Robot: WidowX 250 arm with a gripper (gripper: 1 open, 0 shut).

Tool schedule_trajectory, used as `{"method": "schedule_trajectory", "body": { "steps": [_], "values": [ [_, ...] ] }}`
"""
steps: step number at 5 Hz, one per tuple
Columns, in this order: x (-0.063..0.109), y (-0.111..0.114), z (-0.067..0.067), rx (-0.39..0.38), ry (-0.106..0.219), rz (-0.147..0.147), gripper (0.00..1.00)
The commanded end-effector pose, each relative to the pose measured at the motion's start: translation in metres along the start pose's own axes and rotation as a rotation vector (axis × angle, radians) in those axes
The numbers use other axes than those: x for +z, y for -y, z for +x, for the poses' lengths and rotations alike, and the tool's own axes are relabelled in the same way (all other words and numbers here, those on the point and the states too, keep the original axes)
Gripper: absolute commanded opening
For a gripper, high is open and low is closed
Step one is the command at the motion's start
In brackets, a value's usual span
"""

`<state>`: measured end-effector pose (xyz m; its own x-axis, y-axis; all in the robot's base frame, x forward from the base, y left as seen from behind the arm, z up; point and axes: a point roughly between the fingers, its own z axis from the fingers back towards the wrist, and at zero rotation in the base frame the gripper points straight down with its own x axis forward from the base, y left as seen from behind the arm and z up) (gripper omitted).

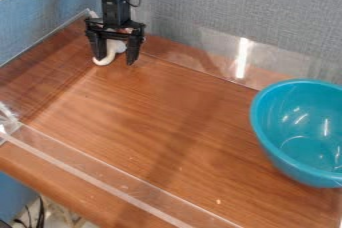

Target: Put the mushroom in the blue bowl

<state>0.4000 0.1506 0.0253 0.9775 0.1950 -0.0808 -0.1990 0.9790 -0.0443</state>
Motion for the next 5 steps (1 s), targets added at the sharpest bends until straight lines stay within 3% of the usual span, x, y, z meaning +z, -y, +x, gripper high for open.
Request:
{"method": "schedule_trajectory", "body": {
  "steps": [1,5],
  "values": [
    [-0.0156,-0.0163,0.0048,0.013,0.011,-0.005,1.0],
    [-0.02,-0.0199,0.0059,0.025,-0.008,-0.014,1.0]
  ]
}}
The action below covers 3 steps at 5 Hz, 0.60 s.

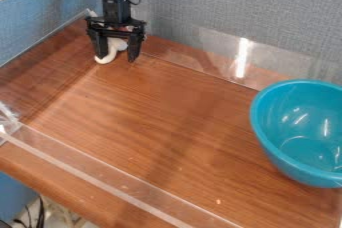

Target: Put the mushroom in the blue bowl

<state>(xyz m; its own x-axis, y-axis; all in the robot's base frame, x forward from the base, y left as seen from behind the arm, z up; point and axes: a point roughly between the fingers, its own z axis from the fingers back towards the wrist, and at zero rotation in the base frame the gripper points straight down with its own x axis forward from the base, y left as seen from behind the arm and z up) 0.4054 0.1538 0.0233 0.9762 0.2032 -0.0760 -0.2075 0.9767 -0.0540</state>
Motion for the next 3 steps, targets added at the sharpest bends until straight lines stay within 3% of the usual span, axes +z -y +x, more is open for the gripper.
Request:
{"method": "schedule_trajectory", "body": {
  "steps": [1,3],
  "values": [
    [-0.0189,-0.0187,0.0,0.02,-0.018,-0.005,1.0],
    [-0.0197,-0.0199,-0.0002,0.025,-0.027,-0.009,1.0]
  ]
}}
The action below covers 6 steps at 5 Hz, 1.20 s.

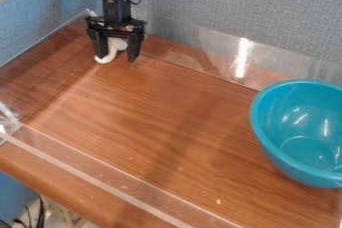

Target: Put the mushroom in the blue bowl

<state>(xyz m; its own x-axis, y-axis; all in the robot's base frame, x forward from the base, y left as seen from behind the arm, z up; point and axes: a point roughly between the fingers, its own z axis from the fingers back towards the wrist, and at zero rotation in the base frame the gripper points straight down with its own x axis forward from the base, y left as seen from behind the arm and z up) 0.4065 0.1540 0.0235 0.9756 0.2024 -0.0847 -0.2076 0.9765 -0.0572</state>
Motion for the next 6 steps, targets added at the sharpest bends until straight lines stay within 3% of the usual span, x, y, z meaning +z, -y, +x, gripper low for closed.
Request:
{"method": "schedule_trajectory", "body": {
  "steps": [1,6],
  "values": [
    [-0.0205,-0.0206,-0.0013,0.027,-0.022,-0.007,1.0],
    [-0.0204,-0.0215,-0.004,0.04,-0.036,-0.017,1.0]
  ]
}}
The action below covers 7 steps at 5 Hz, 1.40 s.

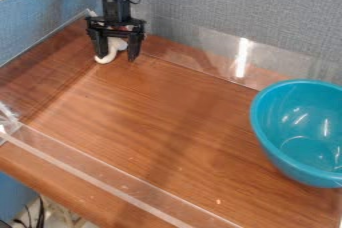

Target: Put the mushroom in the blue bowl

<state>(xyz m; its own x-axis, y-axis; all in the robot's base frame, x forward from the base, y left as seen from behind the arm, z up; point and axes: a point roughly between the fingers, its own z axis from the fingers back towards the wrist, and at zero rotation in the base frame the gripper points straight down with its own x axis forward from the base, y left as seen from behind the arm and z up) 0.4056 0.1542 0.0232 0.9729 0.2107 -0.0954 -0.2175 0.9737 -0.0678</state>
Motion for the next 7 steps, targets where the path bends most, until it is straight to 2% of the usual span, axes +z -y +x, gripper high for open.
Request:
{"method": "schedule_trajectory", "body": {
  "steps": [1,7],
  "values": [
    [-0.0203,-0.0215,-0.0032,0.033,-0.028,-0.008,1.0],
    [-0.0228,-0.0231,-0.006,0.052,-0.046,-0.018,1.0]
  ]
}}
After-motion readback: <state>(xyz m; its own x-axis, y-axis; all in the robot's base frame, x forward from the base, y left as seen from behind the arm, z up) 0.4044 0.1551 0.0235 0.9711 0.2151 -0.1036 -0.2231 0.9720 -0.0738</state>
